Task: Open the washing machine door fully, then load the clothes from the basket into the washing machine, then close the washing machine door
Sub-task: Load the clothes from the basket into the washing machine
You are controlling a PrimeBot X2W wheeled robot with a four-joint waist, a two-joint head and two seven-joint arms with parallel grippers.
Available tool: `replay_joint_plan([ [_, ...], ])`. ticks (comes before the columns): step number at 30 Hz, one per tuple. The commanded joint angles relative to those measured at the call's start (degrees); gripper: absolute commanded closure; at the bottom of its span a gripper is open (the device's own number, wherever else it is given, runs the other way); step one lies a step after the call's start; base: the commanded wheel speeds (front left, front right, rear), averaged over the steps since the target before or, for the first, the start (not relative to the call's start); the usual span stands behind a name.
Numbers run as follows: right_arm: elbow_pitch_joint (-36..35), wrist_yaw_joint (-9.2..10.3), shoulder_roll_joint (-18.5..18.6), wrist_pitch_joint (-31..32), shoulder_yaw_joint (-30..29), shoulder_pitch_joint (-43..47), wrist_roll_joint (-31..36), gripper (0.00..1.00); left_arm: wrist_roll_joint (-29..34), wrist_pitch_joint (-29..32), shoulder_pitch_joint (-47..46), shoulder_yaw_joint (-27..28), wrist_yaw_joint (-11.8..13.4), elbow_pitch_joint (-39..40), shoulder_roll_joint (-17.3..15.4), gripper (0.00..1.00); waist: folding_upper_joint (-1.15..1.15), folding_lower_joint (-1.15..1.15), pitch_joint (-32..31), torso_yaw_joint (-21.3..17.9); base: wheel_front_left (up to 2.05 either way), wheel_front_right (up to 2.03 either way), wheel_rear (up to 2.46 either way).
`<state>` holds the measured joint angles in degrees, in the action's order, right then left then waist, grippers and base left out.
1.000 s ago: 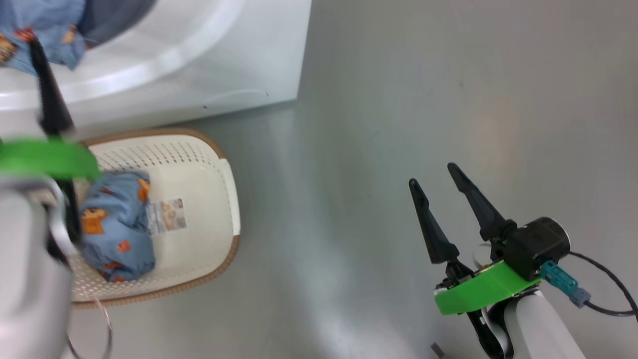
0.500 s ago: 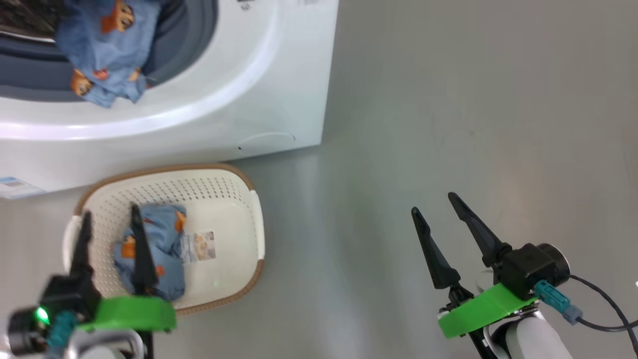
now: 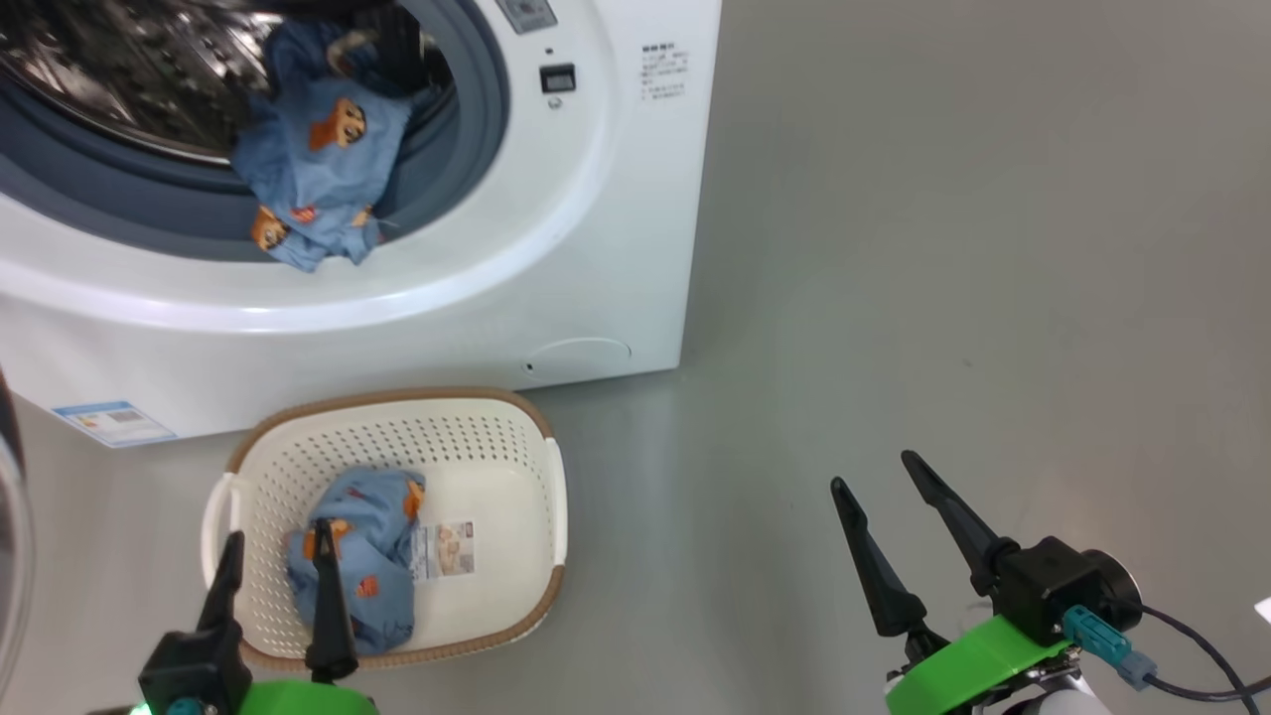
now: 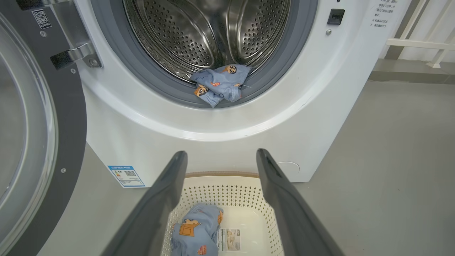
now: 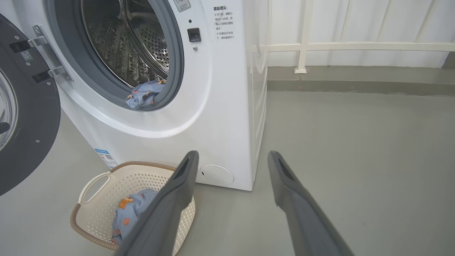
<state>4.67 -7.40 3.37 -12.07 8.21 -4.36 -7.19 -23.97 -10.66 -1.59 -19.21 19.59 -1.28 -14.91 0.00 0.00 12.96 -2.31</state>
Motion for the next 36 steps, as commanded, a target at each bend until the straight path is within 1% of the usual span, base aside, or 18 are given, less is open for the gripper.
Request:
replay_joint_plan([
  [1,-1.68,-0.09,-0.15,0.22,1.07,0.41,0.31,0.00,-0.22,-0.13,-0.15,1.73,0.35,1.03,-0.91,0.00,0.00,0.00,-1.25,0.74,0.00,0.00,0.00],
  [21,-3.51,-0.09,-0.35,1.08,0.96,1.26,0.31,0.00,-1.20,-0.08,-0.36,0.71,0.22,-0.14,-0.35,0.00,0.00,0.00,-0.72,1.16,0.00,0.00,0.00],
  [32,-3.72,-0.09,-0.41,0.83,1.37,0.08,-0.38,0.00,-1.64,-0.06,-3.30,1.37,-0.11,-0.93,-0.95,0.00,0.00,0.00,1.38,0.82,0.00,0.00,0.00],
  [36,-4.19,-0.09,-0.42,0.76,1.17,-0.79,-1.53,0.00,-2.71,0.94,-7.18,1.97,-0.90,-2.20,-0.86,0.00,0.00,0.00,3.85,0.91,0.00,0.00,0.00],
])
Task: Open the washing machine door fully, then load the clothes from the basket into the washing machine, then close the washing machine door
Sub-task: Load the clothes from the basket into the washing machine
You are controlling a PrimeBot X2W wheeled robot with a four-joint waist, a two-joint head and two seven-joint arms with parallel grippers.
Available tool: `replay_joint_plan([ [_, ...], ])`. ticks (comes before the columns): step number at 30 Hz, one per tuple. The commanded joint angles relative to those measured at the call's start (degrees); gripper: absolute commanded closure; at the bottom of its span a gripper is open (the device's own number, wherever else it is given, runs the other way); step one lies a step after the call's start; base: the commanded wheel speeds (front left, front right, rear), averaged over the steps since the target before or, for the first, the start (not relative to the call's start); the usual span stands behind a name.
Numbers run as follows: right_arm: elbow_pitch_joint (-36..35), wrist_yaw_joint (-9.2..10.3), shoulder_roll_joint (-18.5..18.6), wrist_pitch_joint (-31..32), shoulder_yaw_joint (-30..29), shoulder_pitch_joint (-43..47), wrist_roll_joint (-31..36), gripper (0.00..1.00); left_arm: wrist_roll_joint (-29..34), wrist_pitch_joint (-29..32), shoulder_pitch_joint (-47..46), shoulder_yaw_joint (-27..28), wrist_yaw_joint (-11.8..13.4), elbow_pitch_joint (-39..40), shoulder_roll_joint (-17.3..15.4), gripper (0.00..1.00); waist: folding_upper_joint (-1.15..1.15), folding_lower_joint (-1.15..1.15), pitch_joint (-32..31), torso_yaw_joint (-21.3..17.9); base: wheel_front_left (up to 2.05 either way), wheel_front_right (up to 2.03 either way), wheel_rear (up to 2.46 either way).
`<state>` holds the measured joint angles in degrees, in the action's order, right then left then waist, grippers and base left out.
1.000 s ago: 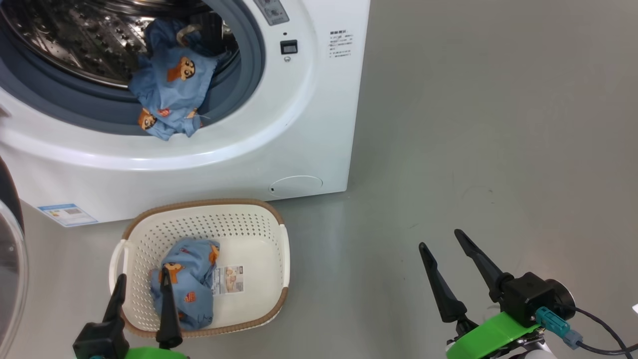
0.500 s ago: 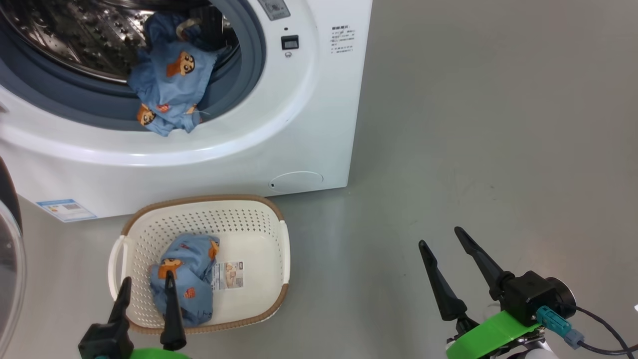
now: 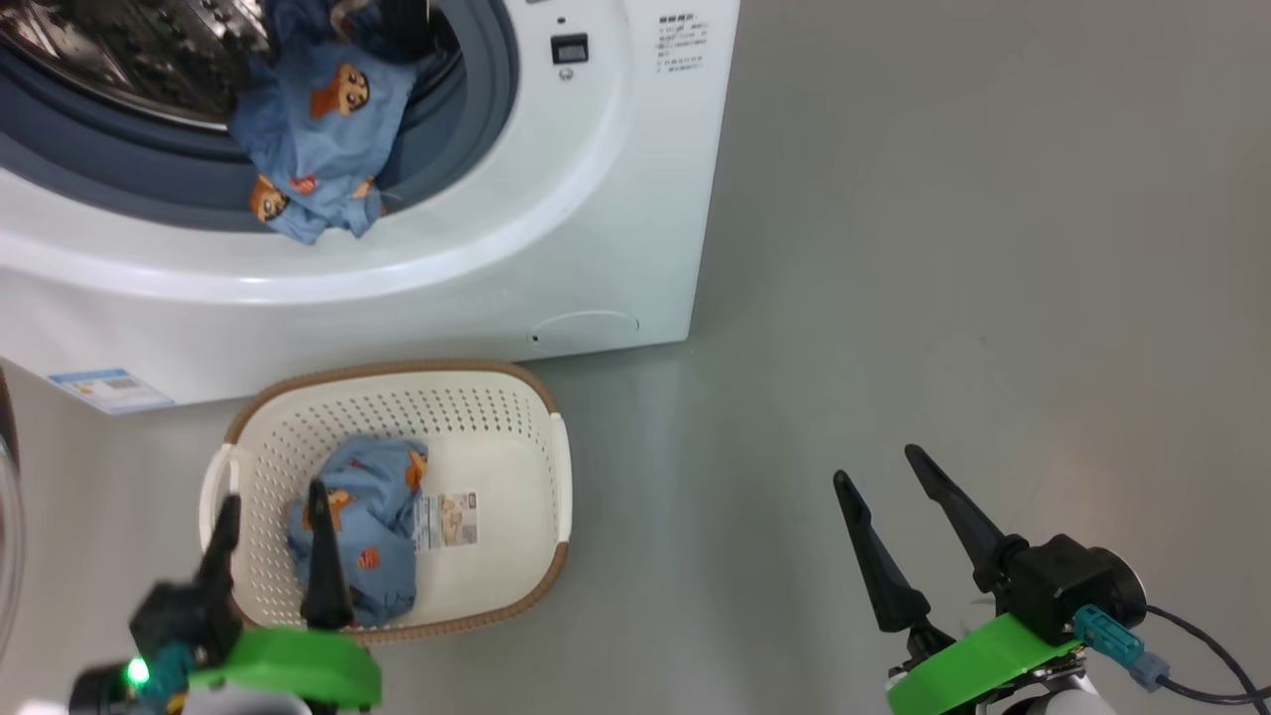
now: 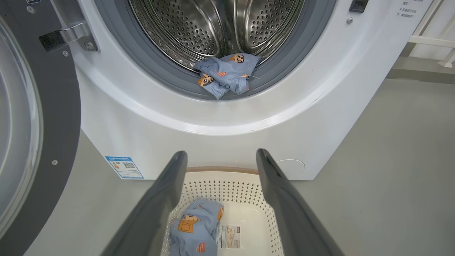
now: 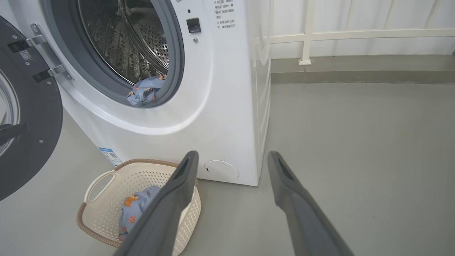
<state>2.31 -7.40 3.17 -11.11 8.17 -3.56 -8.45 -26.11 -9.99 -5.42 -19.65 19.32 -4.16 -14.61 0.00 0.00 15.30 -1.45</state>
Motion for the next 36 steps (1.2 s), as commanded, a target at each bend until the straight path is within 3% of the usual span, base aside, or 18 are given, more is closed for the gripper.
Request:
replay_joint_plan([
  [1,-2.01,-0.09,-0.22,-0.21,1.17,-1.86,-0.18,0.00,-0.91,0.67,-4.68,2.48,-1.06,0.22,-1.15,0.00,0.00,0.00,2.24,0.10,0.00,0.00,0.00],
  [12,-2.74,-0.09,0.34,-0.92,3.29,-6.79,1.27,0.00,-1.80,6.30,-23.52,1.88,-6.86,-9.92,-2.97,0.00,0.00,0.00,10.68,-1.95,0.00,0.00,0.00],
  [28,2.21,-0.09,-0.20,-3.78,7.95,-15.25,-2.49,0.00,0.06,19.68,-50.92,3.02,-13.03,-21.43,-14.50,0.00,0.00,0.00,20.71,-11.29,0.00,0.00,0.00],
  [36,1.61,-0.09,-0.27,-3.87,9.34,-17.17,-5.14,0.00,0.63,27.99,-59.89,2.56,-15.22,-24.80,-19.29,0.00,0.00,0.00,22.99,-13.57,0.00,0.00,0.00],
])
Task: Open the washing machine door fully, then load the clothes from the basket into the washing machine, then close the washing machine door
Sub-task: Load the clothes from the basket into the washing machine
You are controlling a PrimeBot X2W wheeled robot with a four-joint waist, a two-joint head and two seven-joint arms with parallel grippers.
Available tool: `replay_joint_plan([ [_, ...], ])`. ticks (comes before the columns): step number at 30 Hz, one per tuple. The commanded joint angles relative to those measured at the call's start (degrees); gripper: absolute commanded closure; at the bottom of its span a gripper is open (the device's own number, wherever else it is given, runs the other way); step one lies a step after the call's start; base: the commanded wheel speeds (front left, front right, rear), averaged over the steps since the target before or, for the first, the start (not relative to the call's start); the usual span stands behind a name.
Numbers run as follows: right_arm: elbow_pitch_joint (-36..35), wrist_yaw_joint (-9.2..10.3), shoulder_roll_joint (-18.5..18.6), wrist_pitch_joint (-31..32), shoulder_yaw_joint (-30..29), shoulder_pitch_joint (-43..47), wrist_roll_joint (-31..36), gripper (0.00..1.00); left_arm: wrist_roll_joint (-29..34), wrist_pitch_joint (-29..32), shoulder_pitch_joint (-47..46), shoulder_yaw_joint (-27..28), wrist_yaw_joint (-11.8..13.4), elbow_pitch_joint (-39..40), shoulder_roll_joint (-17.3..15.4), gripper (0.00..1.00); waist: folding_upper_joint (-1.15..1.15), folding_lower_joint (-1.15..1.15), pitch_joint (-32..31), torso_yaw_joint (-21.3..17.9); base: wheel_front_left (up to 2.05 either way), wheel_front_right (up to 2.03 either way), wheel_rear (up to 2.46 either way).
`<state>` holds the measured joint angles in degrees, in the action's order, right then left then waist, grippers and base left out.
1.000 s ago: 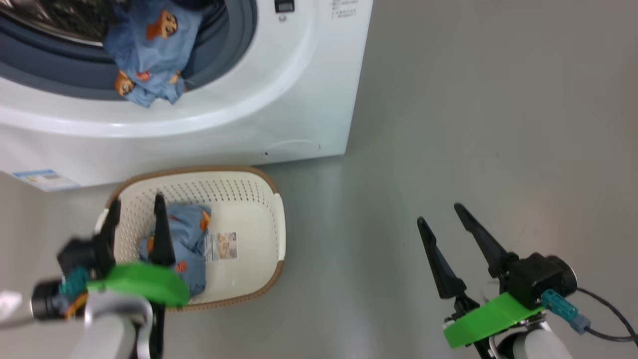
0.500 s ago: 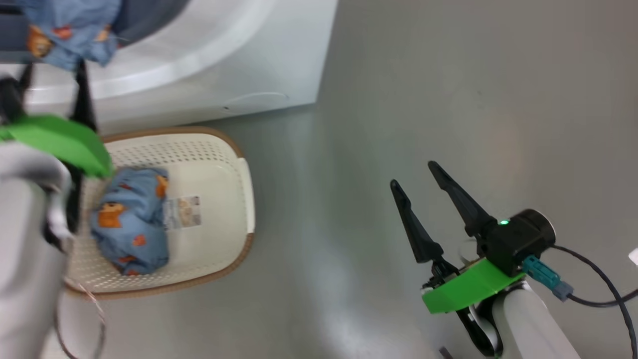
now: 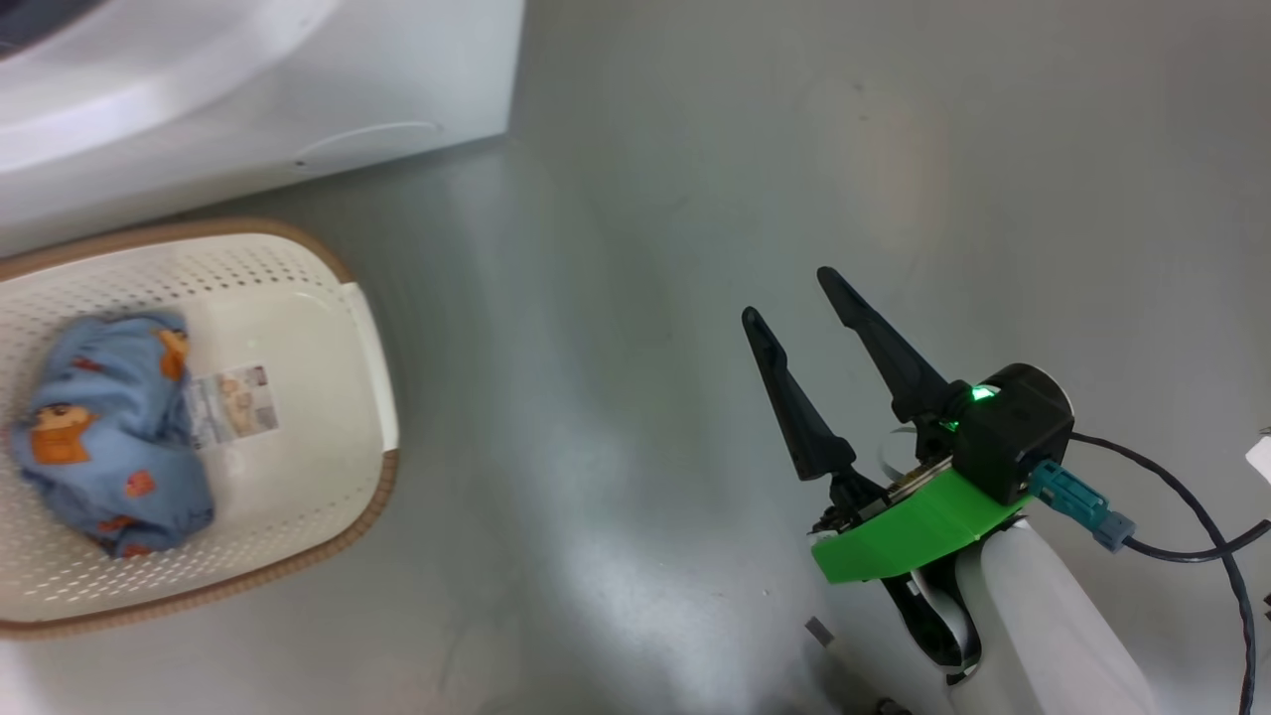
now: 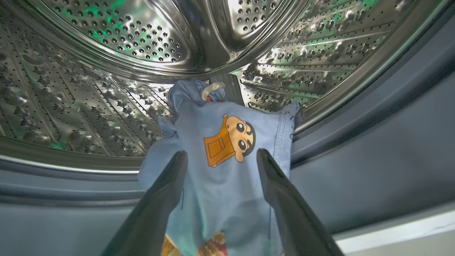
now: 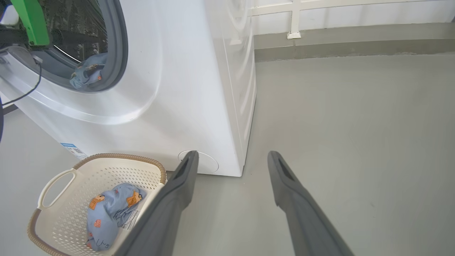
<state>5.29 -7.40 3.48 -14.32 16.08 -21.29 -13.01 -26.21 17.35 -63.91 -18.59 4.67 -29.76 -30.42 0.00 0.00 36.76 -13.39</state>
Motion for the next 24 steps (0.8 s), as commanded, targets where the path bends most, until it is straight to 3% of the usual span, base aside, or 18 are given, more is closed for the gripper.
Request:
replay_joint_plan([
  [1,-1.41,-0.09,-0.58,-0.66,1.62,0.51,-0.80,0.00,0.73,1.84,-2.14,1.35,-0.80,0.17,-3.91,0.00,0.00,0.00,1.65,-1.80,0.00,0.00,0.00],
  [8,-1.63,-0.09,-0.59,-0.67,2.60,0.24,-1.69,0.00,1.54,9.75,-6.37,-0.07,-1.69,-3.48,-6.96,0.00,0.00,0.00,2.18,-2.77,0.00,0.00,0.00],
  [17,-1.60,-0.09,-0.59,-0.67,3.22,0.30,-2.33,0.00,1.78,17.58,-8.50,-1.13,0.02,-4.54,-7.76,0.00,0.00,0.00,2.48,-2.93,0.00,0.00,0.00],
  [19,-1.65,-0.09,-0.59,-0.67,3.30,0.21,-2.34,0.00,1.25,19.46,-8.73,-1.19,0.17,-4.35,-7.58,0.62,0.00,0.00,2.54,-2.88,0.00,0.00,0.00],
  [20,-1.67,-0.09,-0.59,-0.67,3.33,0.15,-2.34,0.00,1.03,20.14,-8.80,-1.19,0.28,-4.10,-7.50,0.86,0.00,0.00,2.58,-2.85,0.00,0.00,0.00],
  [22,-1.69,-0.09,-0.59,-0.67,3.38,0.03,-2.31,0.00,0.31,22.81,-8.76,-1.40,0.26,-3.99,-7.30,0.86,0.00,0.00,2.63,-2.78,0.00,0.00,0.00],
  [23,-1.74,-0.09,-0.60,-0.67,3.39,-0.05,-2.30,0.00,0.16,23.43,-8.89,-1.42,0.32,-3.60,-7.35,1.00,0.00,0.00,2.73,-2.75,0.00,0.00,0.00],
  [24,-1.81,-0.09,-0.60,-0.67,3.40,-0.13,-2.30,0.00,0.10,23.39,-9.05,-1.32,0.45,-2.99,-7.41,1.00,0.00,0.00,2.84,-2.73,0.00,0.00,0.00],
])
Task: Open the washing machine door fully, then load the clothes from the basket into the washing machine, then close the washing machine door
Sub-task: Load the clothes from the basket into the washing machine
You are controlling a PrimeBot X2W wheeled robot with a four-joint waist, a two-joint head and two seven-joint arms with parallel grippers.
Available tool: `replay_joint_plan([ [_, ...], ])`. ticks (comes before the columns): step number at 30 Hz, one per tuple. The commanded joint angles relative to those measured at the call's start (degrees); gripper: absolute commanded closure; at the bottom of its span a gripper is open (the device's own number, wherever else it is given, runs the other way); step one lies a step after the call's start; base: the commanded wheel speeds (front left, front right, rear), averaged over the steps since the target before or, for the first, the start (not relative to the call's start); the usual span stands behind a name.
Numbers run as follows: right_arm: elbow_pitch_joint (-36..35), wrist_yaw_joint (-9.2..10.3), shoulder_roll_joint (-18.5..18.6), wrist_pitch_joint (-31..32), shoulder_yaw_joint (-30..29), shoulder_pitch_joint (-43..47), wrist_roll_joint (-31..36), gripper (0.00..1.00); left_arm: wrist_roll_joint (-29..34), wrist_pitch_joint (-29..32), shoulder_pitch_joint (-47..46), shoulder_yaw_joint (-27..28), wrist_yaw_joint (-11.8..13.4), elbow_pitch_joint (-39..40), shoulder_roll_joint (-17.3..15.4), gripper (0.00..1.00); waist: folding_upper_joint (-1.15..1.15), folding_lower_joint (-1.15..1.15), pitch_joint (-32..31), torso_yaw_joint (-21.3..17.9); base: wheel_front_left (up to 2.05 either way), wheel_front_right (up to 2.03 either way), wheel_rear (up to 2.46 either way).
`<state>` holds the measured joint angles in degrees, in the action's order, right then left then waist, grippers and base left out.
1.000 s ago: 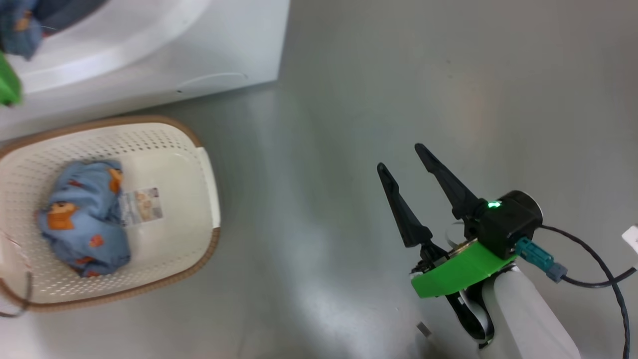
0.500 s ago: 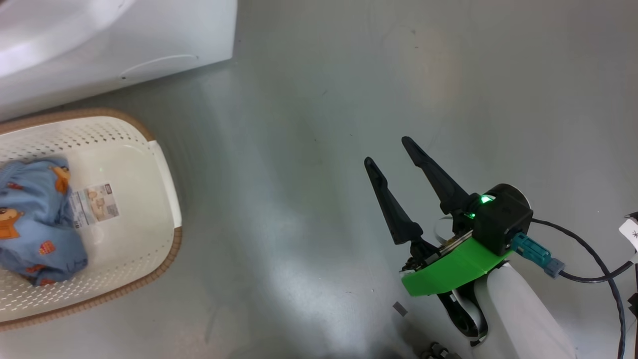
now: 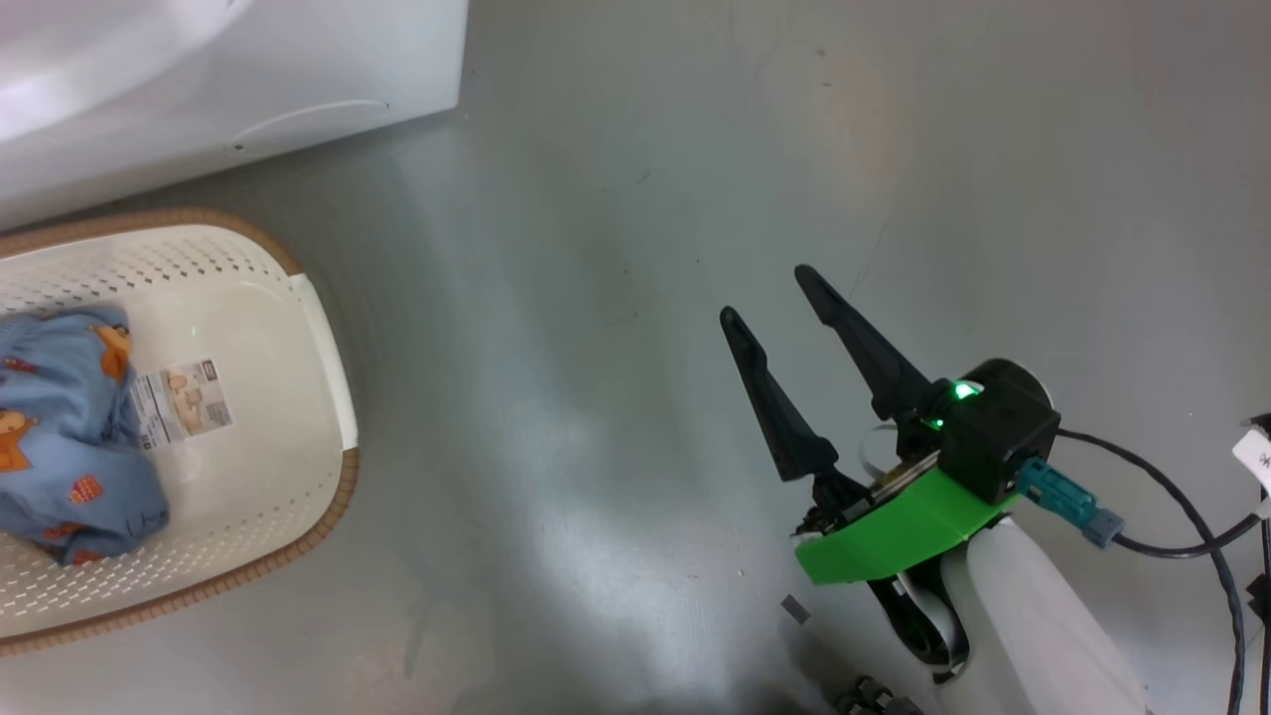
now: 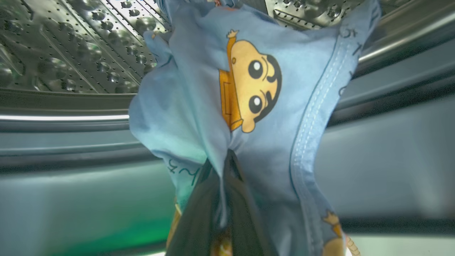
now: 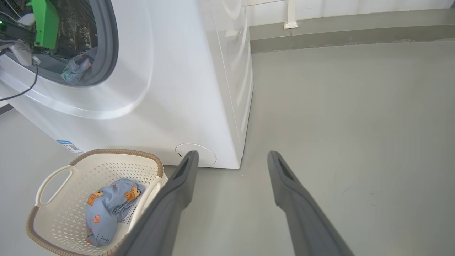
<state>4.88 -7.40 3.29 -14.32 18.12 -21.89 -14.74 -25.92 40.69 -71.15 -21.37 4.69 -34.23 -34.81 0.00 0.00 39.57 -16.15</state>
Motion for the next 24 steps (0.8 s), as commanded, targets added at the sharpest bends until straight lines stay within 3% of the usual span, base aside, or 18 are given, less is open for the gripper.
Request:
replay_joint_plan([
  [1,-1.49,-0.09,-0.41,-0.67,1.36,0.41,-0.59,0.00,-0.05,-0.21,-1.92,1.43,0.54,2.11,-3.15,1.00,0.00,0.00,0.14,0.05,0.00,0.00,0.00],
  [13,-2.20,-0.09,-0.41,-0.68,2.28,-0.52,-1.41,0.00,3.59,-14.22,-5.62,2.93,3.38,5.77,-4.59,1.00,0.00,0.00,2.55,-1.40,0.00,0.00,0.00],
  [24,-2.44,-0.09,-0.41,-0.68,3.69,-1.25,-4.43,0.00,5.10,-31.52,-12.95,6.01,5.23,2.20,-4.37,1.00,0.00,0.00,5.82,-5.92,0.00,0.00,0.00],
])
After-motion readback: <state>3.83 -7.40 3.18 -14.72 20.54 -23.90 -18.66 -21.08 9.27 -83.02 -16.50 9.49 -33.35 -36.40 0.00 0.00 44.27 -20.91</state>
